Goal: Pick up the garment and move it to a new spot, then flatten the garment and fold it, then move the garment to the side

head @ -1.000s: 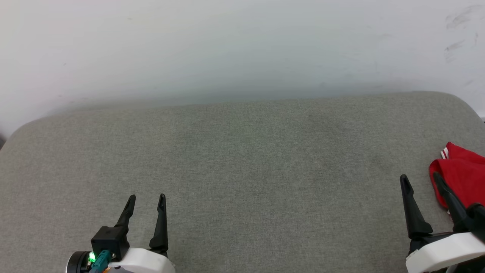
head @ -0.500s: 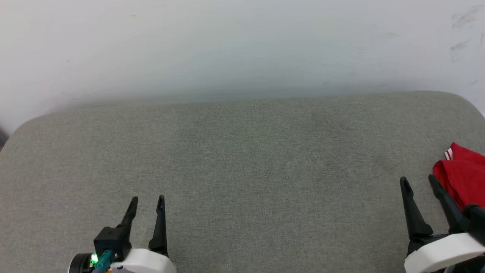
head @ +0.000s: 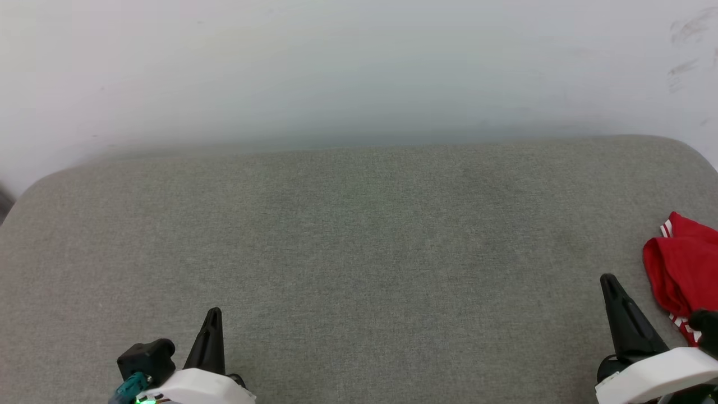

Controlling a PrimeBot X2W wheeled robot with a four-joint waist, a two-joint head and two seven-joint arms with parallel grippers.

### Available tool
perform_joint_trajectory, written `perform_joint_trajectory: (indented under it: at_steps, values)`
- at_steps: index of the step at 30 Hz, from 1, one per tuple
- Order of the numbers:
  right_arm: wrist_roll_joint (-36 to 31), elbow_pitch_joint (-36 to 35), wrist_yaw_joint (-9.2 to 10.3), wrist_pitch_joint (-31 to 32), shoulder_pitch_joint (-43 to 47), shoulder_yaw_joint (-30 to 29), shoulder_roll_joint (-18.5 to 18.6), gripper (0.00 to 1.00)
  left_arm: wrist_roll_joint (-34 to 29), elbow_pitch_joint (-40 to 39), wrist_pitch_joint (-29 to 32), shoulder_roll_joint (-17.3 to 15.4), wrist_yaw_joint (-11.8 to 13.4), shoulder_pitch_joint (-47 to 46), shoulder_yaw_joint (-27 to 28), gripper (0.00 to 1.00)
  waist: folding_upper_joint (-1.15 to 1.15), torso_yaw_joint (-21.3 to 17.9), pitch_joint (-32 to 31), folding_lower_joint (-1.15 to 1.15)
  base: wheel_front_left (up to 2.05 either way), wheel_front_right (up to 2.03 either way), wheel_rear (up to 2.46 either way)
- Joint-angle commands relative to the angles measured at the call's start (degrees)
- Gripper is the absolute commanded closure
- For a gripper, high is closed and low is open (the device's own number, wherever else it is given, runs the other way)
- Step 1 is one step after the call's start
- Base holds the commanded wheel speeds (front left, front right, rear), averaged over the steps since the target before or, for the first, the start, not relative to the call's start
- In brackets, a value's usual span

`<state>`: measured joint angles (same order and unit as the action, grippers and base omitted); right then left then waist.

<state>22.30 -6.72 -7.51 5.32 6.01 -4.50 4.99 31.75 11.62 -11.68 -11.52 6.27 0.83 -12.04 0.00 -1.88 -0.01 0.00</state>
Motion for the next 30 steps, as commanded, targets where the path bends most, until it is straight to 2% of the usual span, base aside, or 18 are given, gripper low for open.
perform_joint_trajectory:
  at_steps: [1, 30]
  values:
    - [1.8, -0.3, 0.0, -0.1, -1.9, -0.1, -0.1, 1.0, 1.5, -0.6, 0.4, 0.1, -0.4, -1.7, 0.8, 1.0, 0.0, 0.0, 0.0, 0.0, 0.0, 0.0, 0.0]
    - [27.1, 7.4, 0.01, 0.3, -5.9, -0.8, -0.7, 1.0, 23.6, 0.5, 6.7, 3.0, -5.4, -3.9, 7.1, 1.0, 0.0, 0.5, 0.0, 0.0, 0.0, 0.0, 0.0]
